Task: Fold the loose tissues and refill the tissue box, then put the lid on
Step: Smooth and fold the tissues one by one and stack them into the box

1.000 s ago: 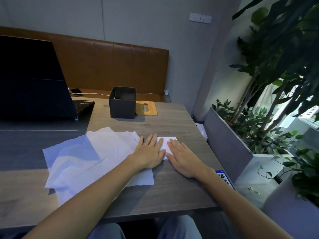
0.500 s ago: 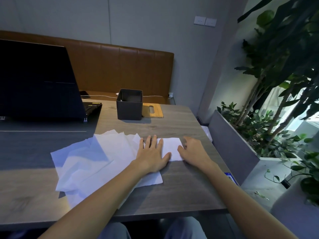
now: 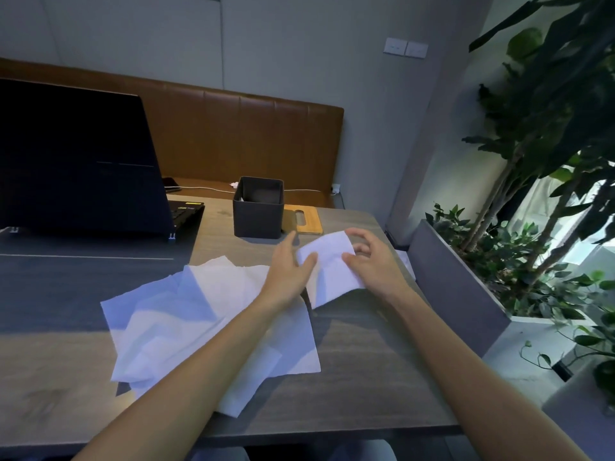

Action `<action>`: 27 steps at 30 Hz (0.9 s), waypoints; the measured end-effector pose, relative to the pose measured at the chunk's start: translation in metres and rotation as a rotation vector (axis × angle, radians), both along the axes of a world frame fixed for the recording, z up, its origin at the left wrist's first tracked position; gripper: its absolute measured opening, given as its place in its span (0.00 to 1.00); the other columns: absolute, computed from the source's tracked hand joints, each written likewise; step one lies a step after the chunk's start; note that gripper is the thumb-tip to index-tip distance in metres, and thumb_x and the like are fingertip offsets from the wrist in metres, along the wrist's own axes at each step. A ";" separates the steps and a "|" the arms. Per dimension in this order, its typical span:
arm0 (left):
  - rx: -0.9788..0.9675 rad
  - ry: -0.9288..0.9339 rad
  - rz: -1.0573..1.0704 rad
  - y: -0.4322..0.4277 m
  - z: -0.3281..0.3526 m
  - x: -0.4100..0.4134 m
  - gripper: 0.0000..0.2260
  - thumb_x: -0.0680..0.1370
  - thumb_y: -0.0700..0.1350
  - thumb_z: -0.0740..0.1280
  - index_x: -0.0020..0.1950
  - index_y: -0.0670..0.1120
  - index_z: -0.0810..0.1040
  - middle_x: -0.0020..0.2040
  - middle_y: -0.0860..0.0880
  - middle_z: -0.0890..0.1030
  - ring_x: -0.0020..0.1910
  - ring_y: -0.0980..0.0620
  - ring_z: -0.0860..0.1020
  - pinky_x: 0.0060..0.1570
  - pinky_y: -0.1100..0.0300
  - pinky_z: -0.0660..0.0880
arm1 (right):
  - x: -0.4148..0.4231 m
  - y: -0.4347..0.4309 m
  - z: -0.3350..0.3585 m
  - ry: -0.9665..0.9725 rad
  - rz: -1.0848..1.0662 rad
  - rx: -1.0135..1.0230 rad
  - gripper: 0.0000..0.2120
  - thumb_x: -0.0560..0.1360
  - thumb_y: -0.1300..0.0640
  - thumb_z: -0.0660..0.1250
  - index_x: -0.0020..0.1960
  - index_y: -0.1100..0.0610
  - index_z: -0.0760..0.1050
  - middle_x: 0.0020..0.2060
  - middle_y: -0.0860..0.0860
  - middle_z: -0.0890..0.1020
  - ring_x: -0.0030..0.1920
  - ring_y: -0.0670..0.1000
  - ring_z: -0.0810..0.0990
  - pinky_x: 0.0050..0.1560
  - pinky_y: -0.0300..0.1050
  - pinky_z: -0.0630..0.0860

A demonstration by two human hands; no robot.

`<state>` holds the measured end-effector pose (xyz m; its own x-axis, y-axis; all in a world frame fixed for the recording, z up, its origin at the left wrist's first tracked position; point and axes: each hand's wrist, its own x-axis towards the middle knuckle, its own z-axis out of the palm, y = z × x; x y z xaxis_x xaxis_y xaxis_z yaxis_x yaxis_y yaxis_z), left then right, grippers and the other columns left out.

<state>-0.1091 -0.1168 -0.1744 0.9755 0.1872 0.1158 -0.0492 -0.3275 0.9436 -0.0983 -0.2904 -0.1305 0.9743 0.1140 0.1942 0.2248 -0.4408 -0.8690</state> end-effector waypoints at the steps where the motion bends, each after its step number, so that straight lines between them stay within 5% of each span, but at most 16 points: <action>1: -0.181 0.085 -0.016 0.005 0.006 0.007 0.30 0.81 0.55 0.67 0.79 0.48 0.61 0.75 0.48 0.69 0.72 0.45 0.70 0.68 0.50 0.70 | 0.000 0.003 0.007 -0.033 0.016 0.034 0.18 0.79 0.61 0.67 0.66 0.46 0.72 0.50 0.42 0.80 0.51 0.44 0.80 0.38 0.32 0.78; 4: -0.658 0.347 -0.166 0.023 0.021 0.024 0.23 0.78 0.54 0.72 0.70 0.45 0.75 0.62 0.44 0.83 0.60 0.44 0.82 0.55 0.51 0.81 | 0.008 0.016 0.021 -0.116 0.042 0.131 0.16 0.79 0.62 0.67 0.65 0.49 0.74 0.52 0.39 0.79 0.51 0.42 0.81 0.44 0.35 0.81; 8: -0.683 0.348 -0.054 0.039 0.034 0.040 0.15 0.78 0.47 0.72 0.63 0.44 0.80 0.55 0.44 0.85 0.54 0.44 0.84 0.50 0.49 0.83 | 0.030 0.036 0.026 -0.173 -0.013 0.097 0.11 0.79 0.61 0.68 0.60 0.53 0.77 0.56 0.44 0.79 0.54 0.41 0.78 0.43 0.25 0.75; 11: -0.494 0.223 0.137 0.053 0.045 0.054 0.11 0.79 0.51 0.71 0.57 0.46 0.82 0.52 0.46 0.84 0.53 0.45 0.82 0.54 0.46 0.82 | 0.055 0.052 0.020 -0.222 -0.044 0.041 0.06 0.78 0.64 0.69 0.53 0.60 0.82 0.47 0.46 0.82 0.45 0.34 0.79 0.42 0.21 0.72; 13: -0.355 0.127 0.169 0.066 0.054 0.063 0.10 0.81 0.51 0.68 0.50 0.45 0.81 0.47 0.48 0.81 0.49 0.50 0.79 0.51 0.52 0.79 | 0.073 0.066 0.018 -0.229 -0.041 -0.020 0.04 0.77 0.62 0.70 0.50 0.58 0.83 0.43 0.42 0.82 0.44 0.36 0.79 0.42 0.23 0.73; 16: -0.121 -0.013 0.187 0.092 0.068 0.081 0.13 0.82 0.48 0.65 0.39 0.44 0.76 0.36 0.46 0.70 0.35 0.53 0.69 0.36 0.63 0.67 | 0.107 0.088 0.021 -0.255 -0.001 -0.067 0.05 0.76 0.63 0.70 0.48 0.56 0.84 0.42 0.42 0.84 0.43 0.41 0.81 0.47 0.36 0.79; 18: 0.024 -0.080 0.240 0.112 0.076 0.101 0.15 0.81 0.45 0.65 0.34 0.46 0.74 0.32 0.47 0.68 0.32 0.52 0.67 0.34 0.61 0.64 | 0.128 0.104 0.026 -0.270 -0.002 -0.064 0.07 0.74 0.63 0.69 0.45 0.55 0.85 0.42 0.45 0.85 0.45 0.46 0.83 0.52 0.46 0.81; 22: 0.247 -0.104 0.357 0.143 0.081 0.142 0.04 0.80 0.48 0.68 0.52 0.51 0.80 0.47 0.51 0.80 0.49 0.49 0.78 0.50 0.52 0.79 | 0.166 0.134 0.033 -0.241 -0.002 -0.103 0.07 0.73 0.63 0.69 0.45 0.53 0.84 0.43 0.45 0.84 0.47 0.48 0.83 0.53 0.46 0.80; 27: 0.575 -0.064 0.352 0.158 0.072 0.173 0.10 0.79 0.50 0.70 0.56 0.52 0.72 0.48 0.52 0.79 0.50 0.48 0.78 0.61 0.47 0.73 | 0.205 0.160 0.027 -0.200 0.002 -0.415 0.09 0.72 0.59 0.66 0.40 0.47 0.82 0.45 0.47 0.85 0.50 0.51 0.82 0.53 0.51 0.81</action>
